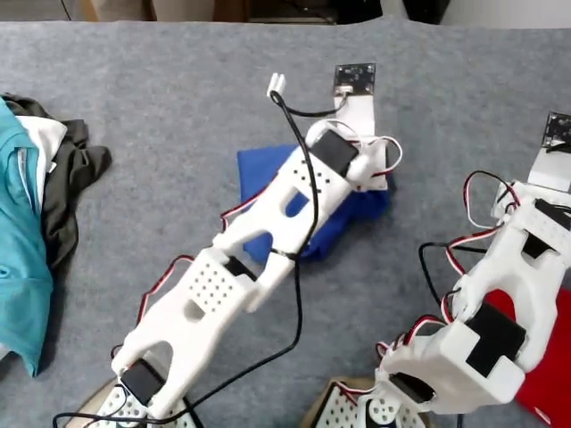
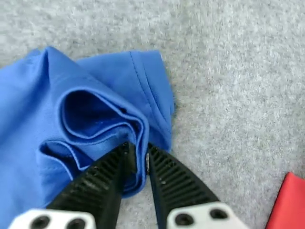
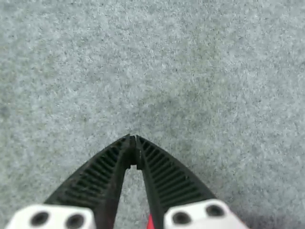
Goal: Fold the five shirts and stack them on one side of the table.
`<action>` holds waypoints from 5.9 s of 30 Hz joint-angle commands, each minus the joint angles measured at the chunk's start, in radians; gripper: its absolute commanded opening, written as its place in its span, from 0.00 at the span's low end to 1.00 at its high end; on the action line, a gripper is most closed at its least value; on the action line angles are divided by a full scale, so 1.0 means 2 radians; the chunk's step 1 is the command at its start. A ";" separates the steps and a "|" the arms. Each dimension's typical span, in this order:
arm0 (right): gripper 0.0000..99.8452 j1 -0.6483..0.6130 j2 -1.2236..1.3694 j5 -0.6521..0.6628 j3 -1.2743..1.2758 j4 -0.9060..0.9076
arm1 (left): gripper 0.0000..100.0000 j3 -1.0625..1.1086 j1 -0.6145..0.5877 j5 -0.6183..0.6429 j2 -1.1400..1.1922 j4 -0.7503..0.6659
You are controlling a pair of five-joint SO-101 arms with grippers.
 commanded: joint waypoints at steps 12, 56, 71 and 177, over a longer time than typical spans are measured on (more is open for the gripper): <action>0.01 -0.002 -0.001 0.006 -0.001 -0.011 | 0.02 -0.054 0.012 0.002 0.018 -0.042; 0.01 -0.316 -0.016 0.136 -0.234 0.328 | 0.02 -0.046 -0.337 0.015 -0.040 0.173; 0.01 -0.422 0.384 0.094 -0.745 0.587 | 0.02 0.037 -0.433 0.012 0.023 0.098; 0.01 -0.286 -0.007 0.118 0.072 0.162 | 0.02 -0.092 -0.262 -0.028 0.133 0.044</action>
